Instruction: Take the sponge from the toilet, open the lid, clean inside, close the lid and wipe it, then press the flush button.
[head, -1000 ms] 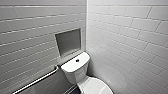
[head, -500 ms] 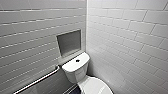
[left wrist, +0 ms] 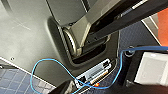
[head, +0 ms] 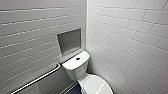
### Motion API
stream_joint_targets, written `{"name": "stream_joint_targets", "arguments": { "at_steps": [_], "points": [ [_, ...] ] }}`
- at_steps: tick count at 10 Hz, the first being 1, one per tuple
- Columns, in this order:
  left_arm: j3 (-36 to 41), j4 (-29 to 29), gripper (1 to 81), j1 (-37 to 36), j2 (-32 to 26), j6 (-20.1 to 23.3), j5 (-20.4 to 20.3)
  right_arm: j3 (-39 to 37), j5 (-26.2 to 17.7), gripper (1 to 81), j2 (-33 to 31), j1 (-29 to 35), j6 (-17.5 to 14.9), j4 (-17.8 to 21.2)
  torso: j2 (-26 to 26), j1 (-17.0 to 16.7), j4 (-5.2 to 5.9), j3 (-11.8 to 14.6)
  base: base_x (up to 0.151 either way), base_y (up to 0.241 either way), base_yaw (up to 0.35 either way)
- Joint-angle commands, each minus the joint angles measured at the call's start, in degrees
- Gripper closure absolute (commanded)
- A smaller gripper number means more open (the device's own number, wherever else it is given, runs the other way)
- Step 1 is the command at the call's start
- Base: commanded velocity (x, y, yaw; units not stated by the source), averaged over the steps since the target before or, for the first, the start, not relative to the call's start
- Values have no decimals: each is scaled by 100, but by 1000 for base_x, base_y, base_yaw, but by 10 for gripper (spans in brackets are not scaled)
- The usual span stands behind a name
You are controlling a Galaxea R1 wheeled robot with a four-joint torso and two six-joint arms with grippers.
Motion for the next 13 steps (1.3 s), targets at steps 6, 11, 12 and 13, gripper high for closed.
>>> {"name": "stream_joint_targets", "arguments": {
  "at_steps": [6,11,12,13],
  "points": [
    [-242,-68,10,-179,108,-35,434,-81,-192,811,-28,-16,-17,-261,879,-590,0,551,0,0,0],
    [-1622,-156,10,-320,758,-519,443,-81,-209,811,121,-139,-8,-516,1511,-1012,0,590,0,0,0],
    [-1622,-156,10,-320,758,-519,434,-81,-209,811,139,-139,-8,-524,1561,-1047,0,918,0,0,0],
    [-1622,-156,10,-320,750,-510,434,-81,-209,811,156,-139,0,-568,1690,-1130,0,961,0,0,0]
  ]
}}
